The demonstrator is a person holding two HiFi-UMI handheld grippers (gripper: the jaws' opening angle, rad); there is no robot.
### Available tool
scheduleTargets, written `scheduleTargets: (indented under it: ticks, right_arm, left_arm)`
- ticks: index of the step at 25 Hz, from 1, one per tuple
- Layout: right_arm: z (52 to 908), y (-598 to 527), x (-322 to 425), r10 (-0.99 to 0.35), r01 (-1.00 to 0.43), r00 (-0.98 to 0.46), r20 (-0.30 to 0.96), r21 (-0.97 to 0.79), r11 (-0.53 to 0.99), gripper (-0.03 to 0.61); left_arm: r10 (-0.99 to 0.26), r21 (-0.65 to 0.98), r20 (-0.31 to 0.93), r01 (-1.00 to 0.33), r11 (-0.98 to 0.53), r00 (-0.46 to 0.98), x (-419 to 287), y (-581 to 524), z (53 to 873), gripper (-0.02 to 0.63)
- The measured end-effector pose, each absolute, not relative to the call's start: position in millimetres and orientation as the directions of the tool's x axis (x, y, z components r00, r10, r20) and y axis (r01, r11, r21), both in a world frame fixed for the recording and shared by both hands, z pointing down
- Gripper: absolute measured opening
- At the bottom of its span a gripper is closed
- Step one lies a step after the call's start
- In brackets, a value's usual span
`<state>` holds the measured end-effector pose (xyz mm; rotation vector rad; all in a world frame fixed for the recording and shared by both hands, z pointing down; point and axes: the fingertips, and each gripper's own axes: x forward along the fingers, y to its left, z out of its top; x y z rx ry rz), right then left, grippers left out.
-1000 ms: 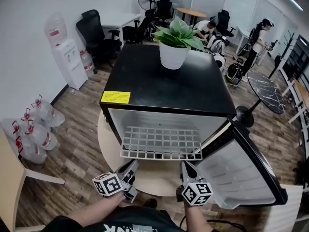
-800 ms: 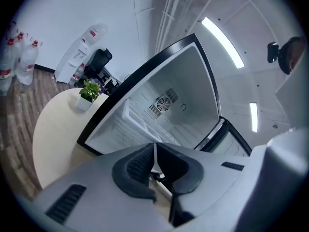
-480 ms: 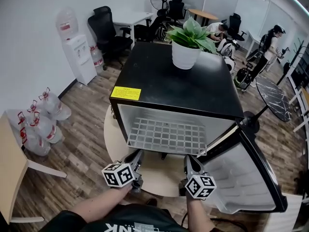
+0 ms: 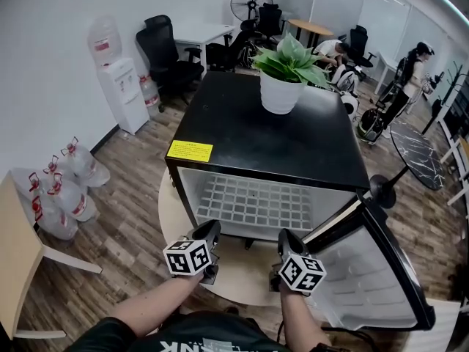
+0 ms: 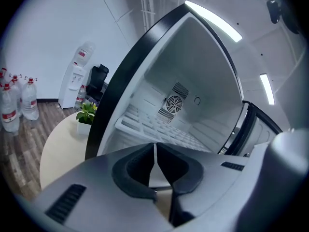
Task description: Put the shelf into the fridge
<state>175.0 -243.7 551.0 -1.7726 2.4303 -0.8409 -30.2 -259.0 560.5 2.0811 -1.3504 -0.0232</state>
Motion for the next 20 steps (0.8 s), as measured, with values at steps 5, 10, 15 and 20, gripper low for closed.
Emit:
scheduleTargets:
  ticks: [5, 10, 15, 20]
  right_arm:
    - [554, -257, 176, -0.892, -0.876, -0.346, 0.291, -0.44, 0.196, 0.006]
    - [554, -265, 178, -0.894, -0.874, -0.337, 0.294, -0.451, 0.181, 0.006]
    - [553, -273, 177, -0.893, -0.874, -0.34, 0.296, -0.451, 0.184, 0.006]
    - [553, -281, 178, -0.894, -0.873, -0.338, 0.294, -0.454, 0.181, 0.006]
  left_arm:
    - [-0.835, 0.479, 0.331, -0.841, -0.253, 0.44, -31, -271, 564, 0.02]
    - [-0.824, 0.447, 0.36, -0.856, -0.258, 0.437, -28, -279, 564, 0.02]
    - [-0.828, 0.415, 0.361, -0.869, -0.27, 0.43, -30, -285, 560, 0.02]
    - [-0.83, 0.399, 0.337, -0.866, -0.302, 0.444, -30, -282, 550, 0.02]
